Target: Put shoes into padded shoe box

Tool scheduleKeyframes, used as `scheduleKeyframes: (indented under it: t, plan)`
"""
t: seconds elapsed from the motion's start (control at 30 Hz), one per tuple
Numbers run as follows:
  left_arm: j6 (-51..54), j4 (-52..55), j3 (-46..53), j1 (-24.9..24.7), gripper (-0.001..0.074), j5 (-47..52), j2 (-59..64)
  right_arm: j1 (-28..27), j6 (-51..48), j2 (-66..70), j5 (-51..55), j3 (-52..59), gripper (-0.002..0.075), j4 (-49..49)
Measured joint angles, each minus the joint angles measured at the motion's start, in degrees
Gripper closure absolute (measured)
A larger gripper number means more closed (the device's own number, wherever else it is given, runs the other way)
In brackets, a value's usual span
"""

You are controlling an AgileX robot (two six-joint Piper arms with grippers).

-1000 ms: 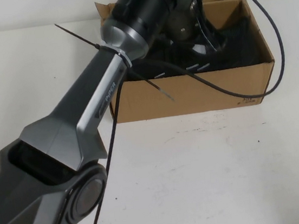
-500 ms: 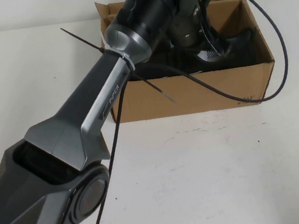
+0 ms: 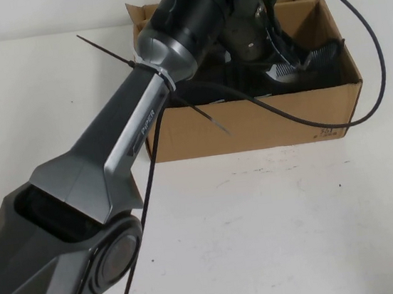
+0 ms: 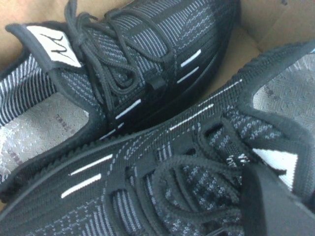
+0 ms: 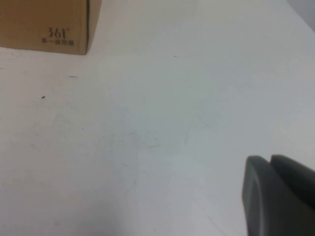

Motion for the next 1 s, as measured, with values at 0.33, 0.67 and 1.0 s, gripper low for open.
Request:
scheduleKeyframes:
  t: [0.33, 0.67, 1.0]
  plan:
    - [1.8, -4.7, 0.0, 0.6, 0.0640, 0.0, -0.2, 0.0, 0.0, 0.0, 0.0, 0.0, 0.0734, 0.0]
    - [1.0, -4.8, -0.1, 0.9, 0.0302, -0.5, -0.8, 0.0, 0.0, 0.0, 0.0, 0.0, 0.0734, 0.0]
    - [-0.8, 1.6, -0.1, -0.2, 0.0578, -0.5, -6.2, 0.0, 0.0, 0.0, 0.0, 0.0, 0.0734, 0.0]
